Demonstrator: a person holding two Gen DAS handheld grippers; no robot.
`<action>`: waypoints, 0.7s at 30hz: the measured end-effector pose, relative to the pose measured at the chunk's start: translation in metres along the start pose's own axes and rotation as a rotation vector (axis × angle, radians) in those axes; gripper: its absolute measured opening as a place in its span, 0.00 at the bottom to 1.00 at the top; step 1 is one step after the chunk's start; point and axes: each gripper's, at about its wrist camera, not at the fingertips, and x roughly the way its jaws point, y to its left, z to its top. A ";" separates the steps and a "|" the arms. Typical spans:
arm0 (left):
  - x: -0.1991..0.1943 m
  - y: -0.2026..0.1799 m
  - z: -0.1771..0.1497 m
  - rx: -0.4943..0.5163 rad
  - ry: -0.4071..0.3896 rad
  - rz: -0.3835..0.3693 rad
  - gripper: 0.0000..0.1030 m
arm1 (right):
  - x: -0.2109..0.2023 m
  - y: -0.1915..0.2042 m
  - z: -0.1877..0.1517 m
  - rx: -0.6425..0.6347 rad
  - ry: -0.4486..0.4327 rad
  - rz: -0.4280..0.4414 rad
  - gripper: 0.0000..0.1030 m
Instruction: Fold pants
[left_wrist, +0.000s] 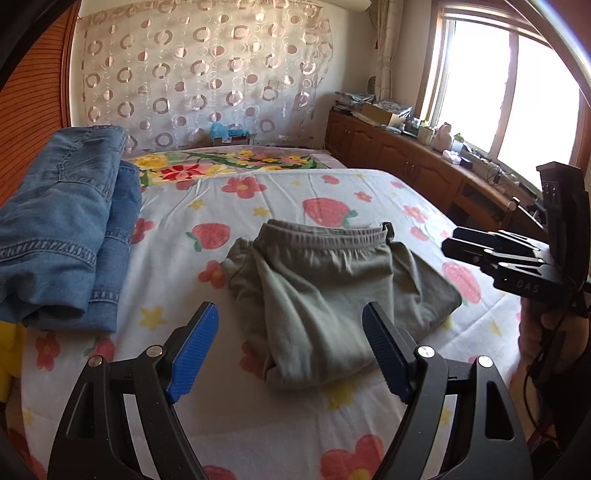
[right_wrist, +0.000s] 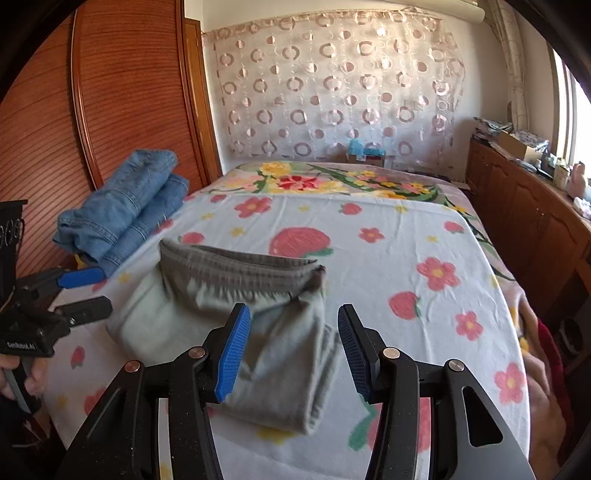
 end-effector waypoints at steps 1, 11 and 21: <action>0.000 0.001 -0.002 0.000 0.010 -0.003 0.78 | 0.000 -0.001 -0.004 -0.003 0.008 -0.001 0.50; 0.007 0.002 -0.024 -0.037 0.061 -0.041 0.64 | -0.011 -0.010 -0.033 0.039 0.072 0.045 0.50; 0.009 -0.006 -0.023 0.006 0.067 -0.044 0.38 | -0.006 -0.012 -0.032 0.033 0.108 0.058 0.31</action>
